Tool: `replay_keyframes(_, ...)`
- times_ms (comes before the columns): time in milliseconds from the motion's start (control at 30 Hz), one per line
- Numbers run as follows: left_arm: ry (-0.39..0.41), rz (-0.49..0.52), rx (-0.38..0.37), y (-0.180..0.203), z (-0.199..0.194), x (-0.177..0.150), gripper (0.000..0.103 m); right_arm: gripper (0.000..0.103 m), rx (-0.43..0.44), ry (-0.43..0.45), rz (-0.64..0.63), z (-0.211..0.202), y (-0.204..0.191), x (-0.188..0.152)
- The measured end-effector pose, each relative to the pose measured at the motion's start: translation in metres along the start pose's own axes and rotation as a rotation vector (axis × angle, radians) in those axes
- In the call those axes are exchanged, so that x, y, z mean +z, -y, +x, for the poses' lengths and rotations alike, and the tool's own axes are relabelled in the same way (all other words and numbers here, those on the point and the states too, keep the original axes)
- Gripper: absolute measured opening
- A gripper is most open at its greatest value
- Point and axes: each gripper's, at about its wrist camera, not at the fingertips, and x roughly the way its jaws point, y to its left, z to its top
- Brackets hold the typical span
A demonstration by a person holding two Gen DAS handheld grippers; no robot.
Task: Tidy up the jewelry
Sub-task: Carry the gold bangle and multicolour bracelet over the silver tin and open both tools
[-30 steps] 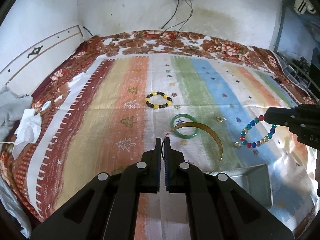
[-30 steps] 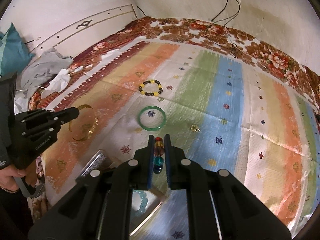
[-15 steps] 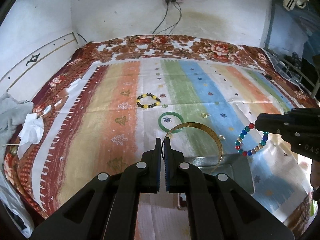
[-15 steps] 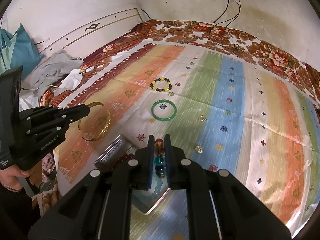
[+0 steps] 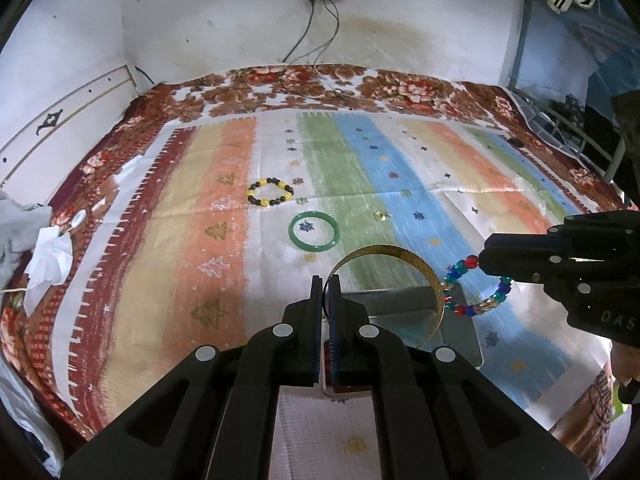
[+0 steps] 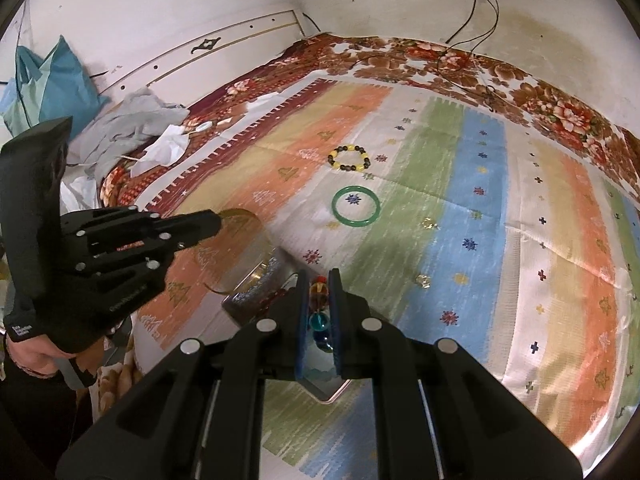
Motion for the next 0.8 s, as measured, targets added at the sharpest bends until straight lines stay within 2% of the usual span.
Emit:
replay_keyframes(500,-0.049,-0.015,-0.031,0.006,0.022,-0.009,0.003,0.012,0.04,-0.032,0.038,0.013,0.007,-0.005)
replay_keyframes(600,-0.059,-0.036,-0.047,0.005,0.026,-0.01,0.007,0.014,0.038,-0.028,0.055,0.013,0.011,-0.005)
replay_keyframes(667,-0.066,-0.047,-0.062,0.004,0.028,-0.011,0.015,0.02,0.038,-0.032,0.053,0.014,0.012,-0.006)
replay_keyframes(800,-0.068,-0.044,-0.063,0.006,0.03,-0.012,0.015,0.021,0.037,-0.035,0.058,0.016,0.014,-0.007)
